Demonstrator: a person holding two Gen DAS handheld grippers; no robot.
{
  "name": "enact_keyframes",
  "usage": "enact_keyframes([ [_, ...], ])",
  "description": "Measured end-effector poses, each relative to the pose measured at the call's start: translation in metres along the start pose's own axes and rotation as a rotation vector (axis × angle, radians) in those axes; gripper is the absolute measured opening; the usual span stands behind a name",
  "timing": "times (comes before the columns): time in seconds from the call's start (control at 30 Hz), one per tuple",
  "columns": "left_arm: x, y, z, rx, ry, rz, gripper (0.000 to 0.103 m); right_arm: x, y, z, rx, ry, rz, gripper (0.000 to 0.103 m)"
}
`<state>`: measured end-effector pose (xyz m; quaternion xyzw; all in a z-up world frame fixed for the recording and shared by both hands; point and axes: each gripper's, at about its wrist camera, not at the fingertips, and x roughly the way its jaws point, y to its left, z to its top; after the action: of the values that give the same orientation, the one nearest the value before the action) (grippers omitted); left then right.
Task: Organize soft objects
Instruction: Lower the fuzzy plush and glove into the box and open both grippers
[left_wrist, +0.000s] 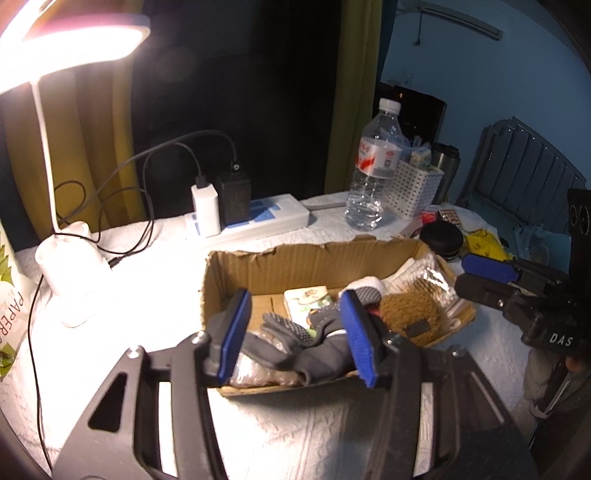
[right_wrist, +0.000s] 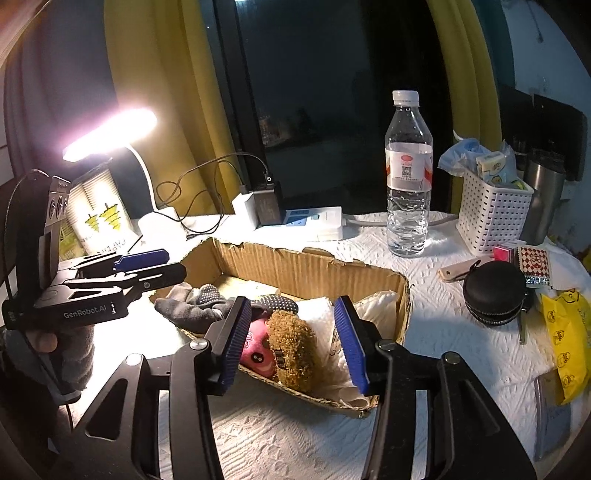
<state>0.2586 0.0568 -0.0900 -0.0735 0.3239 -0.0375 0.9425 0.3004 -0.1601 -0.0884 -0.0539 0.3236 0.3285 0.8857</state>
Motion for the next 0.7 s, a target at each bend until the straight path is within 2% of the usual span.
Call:
enact_keyframes([
  [0.7,-0.067,-0.021,-0.018,0.032,-0.064,-0.028,0.052,-0.053,0.039,-0.005,-0.047,-0.052,-0.017,0.050],
])
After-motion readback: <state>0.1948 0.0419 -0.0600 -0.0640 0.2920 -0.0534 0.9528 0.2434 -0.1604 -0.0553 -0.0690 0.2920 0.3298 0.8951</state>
